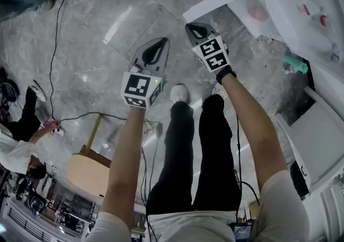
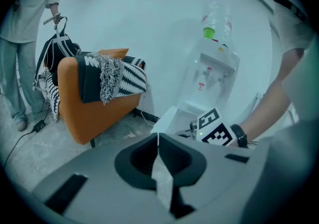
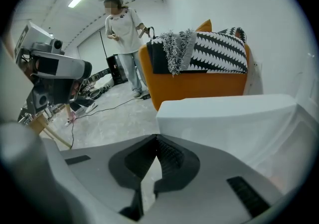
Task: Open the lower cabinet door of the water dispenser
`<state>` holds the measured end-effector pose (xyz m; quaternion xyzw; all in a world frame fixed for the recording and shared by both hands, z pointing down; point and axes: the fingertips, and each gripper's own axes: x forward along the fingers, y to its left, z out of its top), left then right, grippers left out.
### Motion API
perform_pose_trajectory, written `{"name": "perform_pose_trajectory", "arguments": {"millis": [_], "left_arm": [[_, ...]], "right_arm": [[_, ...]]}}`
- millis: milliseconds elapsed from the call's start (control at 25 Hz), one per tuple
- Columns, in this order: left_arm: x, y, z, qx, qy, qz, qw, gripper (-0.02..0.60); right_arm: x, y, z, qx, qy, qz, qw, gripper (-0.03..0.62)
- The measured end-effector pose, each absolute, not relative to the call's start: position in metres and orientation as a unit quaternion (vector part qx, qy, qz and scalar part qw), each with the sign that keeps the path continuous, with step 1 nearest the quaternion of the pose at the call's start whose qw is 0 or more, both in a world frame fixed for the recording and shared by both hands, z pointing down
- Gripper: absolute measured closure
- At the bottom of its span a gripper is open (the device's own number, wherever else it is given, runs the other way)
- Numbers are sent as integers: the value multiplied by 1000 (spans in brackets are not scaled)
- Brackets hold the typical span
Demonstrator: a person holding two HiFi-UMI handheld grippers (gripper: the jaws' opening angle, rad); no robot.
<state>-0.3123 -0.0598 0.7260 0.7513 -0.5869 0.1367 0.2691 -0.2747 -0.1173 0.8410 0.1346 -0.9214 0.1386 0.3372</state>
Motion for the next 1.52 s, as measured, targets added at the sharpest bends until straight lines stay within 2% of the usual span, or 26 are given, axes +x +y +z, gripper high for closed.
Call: {"name": "perform_pose_trajectory", "arguments": {"millis": [560, 840, 1520], "left_arm": [[-334, -97, 737, 732, -615, 119, 267, 568], [-348, -125, 735, 706, -647, 78, 277, 568], [-373, -171, 737, 711, -643, 67, 278, 568]], "right_arm": [[-316, -156, 838, 135, -934, 157, 292, 585], [-331, -175, 832, 109, -933, 173, 295, 585], [-372, -247, 829, 135, -930, 174, 295, 585]]}}
